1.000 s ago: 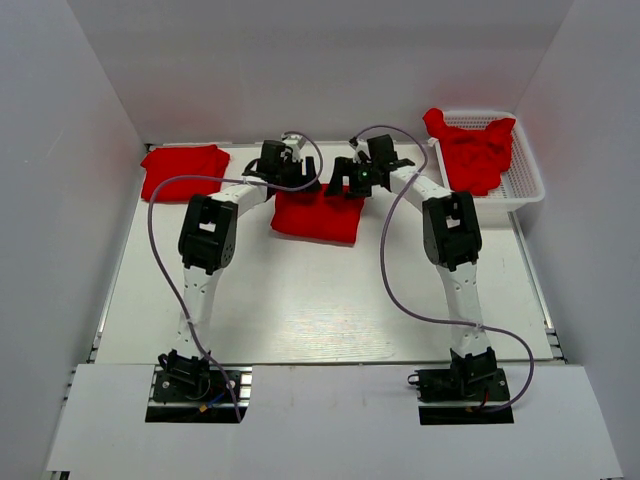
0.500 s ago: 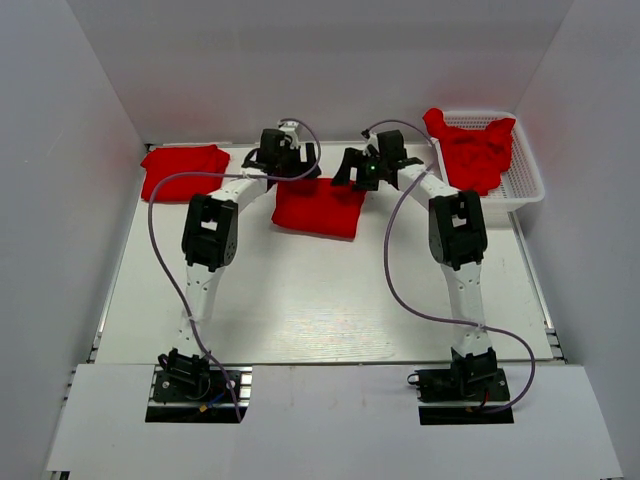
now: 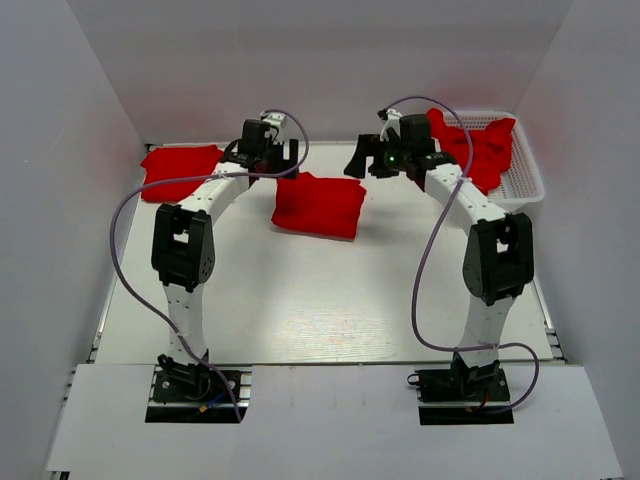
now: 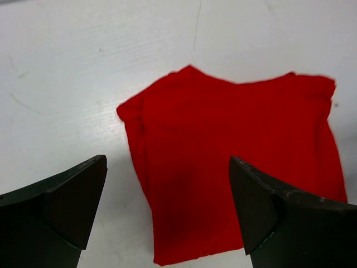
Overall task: Fold and stack the t-shirts
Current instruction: Put the neatly folded tshirt into the corner of the board with the left arm
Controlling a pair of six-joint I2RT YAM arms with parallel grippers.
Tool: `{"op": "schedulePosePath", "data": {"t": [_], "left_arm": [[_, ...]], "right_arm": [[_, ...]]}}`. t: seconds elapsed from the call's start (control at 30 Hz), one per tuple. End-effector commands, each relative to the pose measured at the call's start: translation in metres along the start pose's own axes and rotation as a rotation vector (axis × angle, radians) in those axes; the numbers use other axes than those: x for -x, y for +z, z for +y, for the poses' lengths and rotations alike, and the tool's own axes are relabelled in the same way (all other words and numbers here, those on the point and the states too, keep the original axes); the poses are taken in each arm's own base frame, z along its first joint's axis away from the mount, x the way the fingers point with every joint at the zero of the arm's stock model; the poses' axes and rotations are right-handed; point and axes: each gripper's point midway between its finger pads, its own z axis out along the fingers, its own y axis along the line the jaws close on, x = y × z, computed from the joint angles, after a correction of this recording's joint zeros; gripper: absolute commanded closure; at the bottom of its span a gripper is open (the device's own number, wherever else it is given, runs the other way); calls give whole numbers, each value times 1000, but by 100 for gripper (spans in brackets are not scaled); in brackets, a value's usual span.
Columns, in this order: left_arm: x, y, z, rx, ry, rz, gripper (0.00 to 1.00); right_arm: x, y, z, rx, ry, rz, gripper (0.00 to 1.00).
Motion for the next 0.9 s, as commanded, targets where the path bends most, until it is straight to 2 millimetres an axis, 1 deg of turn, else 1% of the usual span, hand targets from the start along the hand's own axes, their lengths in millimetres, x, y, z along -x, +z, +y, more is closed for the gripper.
{"op": "schedulePosePath", "data": {"t": [0.0,0.03,0.07,0.1,0.13,0.17,0.2,0.23,0.27,0.3,0.33,0.37,0.43,0.47,0.5,0.53,0.57,0.6,0.63,0.67,0.7,0.73,0.77,0.8,0.87], "left_arm": [[-32,-8,10,16,23,96,0],[-46,3,16,17,14,129,0],[-43,6,16,16,14,125,0],[-47,10,14,-1,25,138,0],[-57,18,16,1,23,165,0],[-59,22,15,-8,21,171,0],[-60,25,13,-18,20,173,0],[-65,28,14,-17,19,184,0],[-73,34,15,-16,17,202,0],[-73,34,17,-7,18,202,0],[-80,38,18,-4,6,217,0],[-85,38,16,-15,4,227,0],[-93,44,12,-45,0,234,0],[-96,46,11,-54,-1,235,0],[-106,48,5,-69,2,255,0],[-112,51,4,-75,-14,269,0],[-112,50,-1,-101,-18,271,2],[-113,50,-3,-110,-19,272,5],[-116,51,-7,-109,-10,273,7],[-124,53,-5,-107,-13,291,8],[-124,53,-3,-93,-11,290,11],[-130,53,-3,-90,-23,302,14],[-131,53,-8,-97,-17,304,17],[-139,55,-3,-73,-16,320,23],[-139,55,-2,-63,-24,320,29]], "right_arm": [[-24,-13,-12,-76,-22,53,10],[-31,-14,-13,-85,-21,64,10],[-27,-22,-9,-89,-34,52,10],[-32,-23,-11,-97,-32,63,10],[-33,-27,-12,-115,-38,63,10],[-34,-29,-12,-121,-42,64,10],[-39,-31,-14,-139,-40,74,10],[-44,-32,-16,-146,-43,85,10],[-41,-36,-18,-162,-46,77,10],[-45,-38,-20,-182,-45,86,10],[-48,-40,-20,-182,-49,94,10],[-53,-42,-23,-200,-44,98,10],[-53,-45,-20,-203,-50,96,10],[-52,-47,-23,-216,-48,94,10],[-55,-48,-26,-224,-44,98,10],[-55,-49,-24,-223,-46,97,10],[-55,-51,-26,-240,-51,95,10],[-60,-50,-28,-245,-41,103,10],[-58,-51,-29,-252,-42,98,10],[-62,-52,-30,-256,-36,103,10],[-63,-52,-33,-270,-36,104,10],[-62,-53,-34,-274,-35,103,10],[-64,-53,-36,-281,-30,105,10],[-65,-53,-36,-286,-33,107,10],[-67,-53,-37,-290,-29,109,10]]}}
